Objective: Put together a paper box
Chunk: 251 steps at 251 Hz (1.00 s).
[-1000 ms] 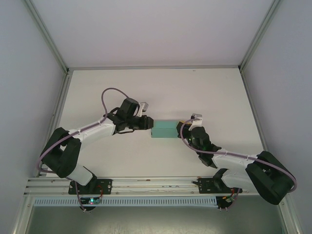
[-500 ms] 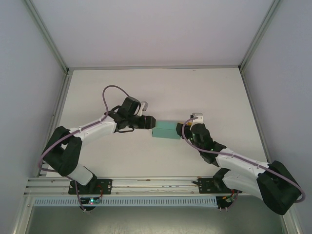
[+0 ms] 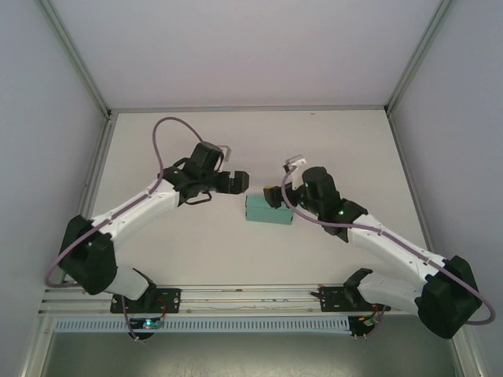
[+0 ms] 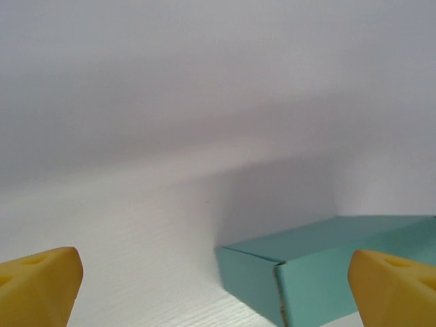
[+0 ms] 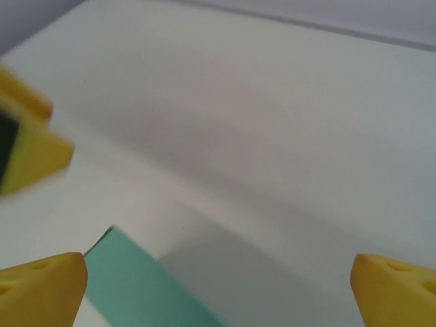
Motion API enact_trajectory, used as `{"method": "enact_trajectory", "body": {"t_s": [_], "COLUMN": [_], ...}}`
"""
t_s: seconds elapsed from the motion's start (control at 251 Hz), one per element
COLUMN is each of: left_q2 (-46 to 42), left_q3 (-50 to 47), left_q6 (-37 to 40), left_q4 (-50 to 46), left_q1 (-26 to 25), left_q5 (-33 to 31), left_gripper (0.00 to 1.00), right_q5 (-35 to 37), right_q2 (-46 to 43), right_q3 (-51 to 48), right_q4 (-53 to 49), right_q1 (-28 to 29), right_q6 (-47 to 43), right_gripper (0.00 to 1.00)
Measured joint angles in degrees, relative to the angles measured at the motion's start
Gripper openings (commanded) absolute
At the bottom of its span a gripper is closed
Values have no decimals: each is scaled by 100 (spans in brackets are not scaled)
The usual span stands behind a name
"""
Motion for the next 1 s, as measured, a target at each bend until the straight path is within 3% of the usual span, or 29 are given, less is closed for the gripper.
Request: {"method": "enact_trajectory", "body": {"t_s": [0.196, 0.383, 0.678, 0.814, 0.95, 1.002], "left_q2": [-1515, -2277, -2983, -3045, -3045, -3058], "left_q3": [-1029, -2050, -2579, -2614, -2697, -2726], "left_q6": [-157, -452, -678, -704, -723, -728], "left_q4": [-90, -402, -658, -656, -669, -667], "left_q1": [717, 1128, 1172, 1185, 1185, 1185], "left_q5": [-916, -1412, -1646, -1703, -1716, -1714], "left_gripper": [100, 100, 100, 100, 100, 100], "right_q5": [-1233, -1547, -1110, -942, -850, -833], "right_q2": [911, 1635, 2575, 3158, 3622, 3676], "right_q3": [1185, 1965, 2350, 2603, 2865, 2892], "right_q4": [-1644, -2942, -3388, -3473, -3598, -3635], "right_q1": [0, 9, 7, 7, 7, 7], "right_q6": [-2702, -4385, -5029, -5097, -5106, -5123], "right_gripper": [98, 98, 94, 81, 57, 54]}}
